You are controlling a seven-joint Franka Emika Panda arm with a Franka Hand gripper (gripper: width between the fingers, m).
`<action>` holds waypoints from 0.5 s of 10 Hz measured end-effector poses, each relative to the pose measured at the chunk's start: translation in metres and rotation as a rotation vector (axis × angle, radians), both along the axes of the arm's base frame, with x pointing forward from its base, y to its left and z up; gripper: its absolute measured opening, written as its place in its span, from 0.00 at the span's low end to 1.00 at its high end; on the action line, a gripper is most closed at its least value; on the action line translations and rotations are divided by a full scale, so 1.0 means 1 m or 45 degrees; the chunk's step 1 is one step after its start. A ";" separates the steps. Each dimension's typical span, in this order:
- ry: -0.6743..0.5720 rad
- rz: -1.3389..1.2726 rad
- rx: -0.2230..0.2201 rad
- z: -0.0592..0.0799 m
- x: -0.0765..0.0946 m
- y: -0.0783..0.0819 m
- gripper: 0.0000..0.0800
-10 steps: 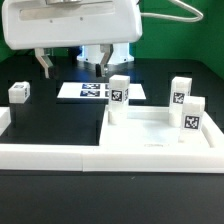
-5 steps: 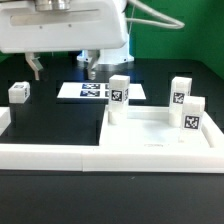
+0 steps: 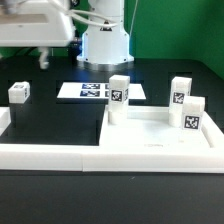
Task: Assemble square table
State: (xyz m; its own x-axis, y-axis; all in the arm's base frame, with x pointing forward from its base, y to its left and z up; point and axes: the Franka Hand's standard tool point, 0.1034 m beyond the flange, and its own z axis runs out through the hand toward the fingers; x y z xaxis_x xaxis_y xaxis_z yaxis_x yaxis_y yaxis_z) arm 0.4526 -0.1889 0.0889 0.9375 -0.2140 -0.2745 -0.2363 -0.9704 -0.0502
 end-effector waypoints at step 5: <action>0.380 0.242 0.106 -0.016 -0.020 -0.019 0.81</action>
Offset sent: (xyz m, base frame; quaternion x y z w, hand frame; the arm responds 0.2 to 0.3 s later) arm 0.0000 0.0000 0.0000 0.0000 -0.1938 0.0000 0.9810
